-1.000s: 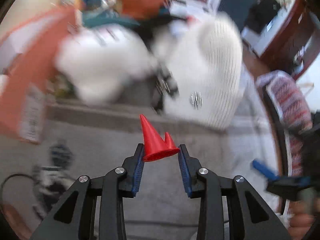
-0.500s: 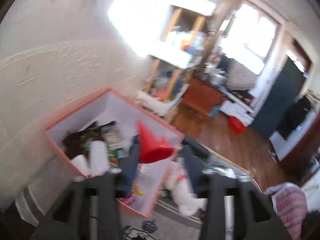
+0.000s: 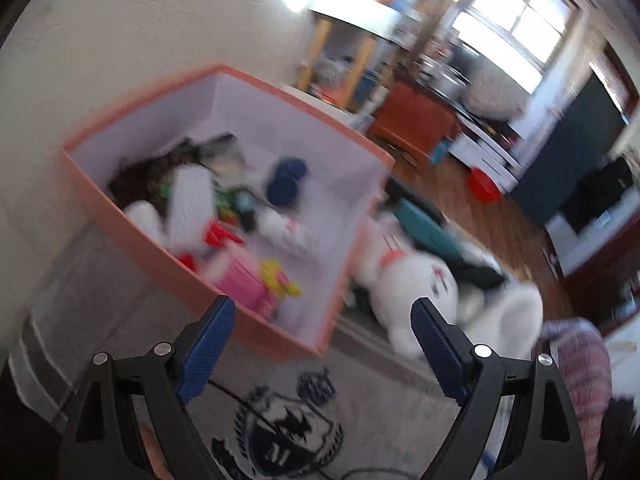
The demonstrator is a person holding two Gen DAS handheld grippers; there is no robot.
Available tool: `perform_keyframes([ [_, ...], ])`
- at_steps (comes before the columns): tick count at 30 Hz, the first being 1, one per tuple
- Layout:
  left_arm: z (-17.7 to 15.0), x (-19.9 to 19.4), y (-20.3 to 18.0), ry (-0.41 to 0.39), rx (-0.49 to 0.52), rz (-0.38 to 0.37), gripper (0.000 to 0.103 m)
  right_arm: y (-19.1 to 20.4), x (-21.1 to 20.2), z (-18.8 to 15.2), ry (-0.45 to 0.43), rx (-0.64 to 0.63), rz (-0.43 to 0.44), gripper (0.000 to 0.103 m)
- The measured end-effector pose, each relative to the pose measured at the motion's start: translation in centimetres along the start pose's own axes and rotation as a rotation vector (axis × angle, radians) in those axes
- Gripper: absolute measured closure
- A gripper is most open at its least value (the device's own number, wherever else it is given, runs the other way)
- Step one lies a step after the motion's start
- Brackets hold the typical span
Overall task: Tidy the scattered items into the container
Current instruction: 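Grasp the second red cone with the left gripper and drop it into the box, then grasp the white plush bunny with the left gripper and drop it into the box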
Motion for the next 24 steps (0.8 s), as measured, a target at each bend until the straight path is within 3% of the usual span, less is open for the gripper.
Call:
perform_keyframes([
  [7,-8.1,7.8,-9.1,0.195,0.328,0.01,0.014,0.6,0.3,0.0,0.014,-0.007,0.039,0.021],
  [11,-9.0,9.9,-10.8,0.22,0.354,0.065,0.014,0.8,0.4,0.2,0.026,-0.002,0.074,0.021],
  [14,-7.3,10.3,-11.7,0.162,0.39,0.125,0.014,1.1,1.0,0.3,0.047,0.005,0.104,0.021],
  [19,-2.2,11.7,-14.0,0.005,0.496,0.326,0.013,2.9,1.9,-0.5,0.091,-0.049,0.123,0.02],
  [22,-2.0,14.3,-17.2,-0.06,0.704,0.49,0.013,3.3,2.0,-0.5,0.093,-0.052,0.141,0.016],
  [24,-3.5,16.2,-19.2,-0.108,0.865,0.608,0.001,3.0,2.0,-0.3,0.099,-0.029,0.165,0.014],
])
Point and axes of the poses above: each gripper's, at about its wrist camera, not at the fingertips, and x roughly the way its jaws point, y to its left, z to its top, the point moved 2 cm from there along x, roughly the way its jaws point, and after that the axes turned 12 degrees about y, right-handed, at the moved point
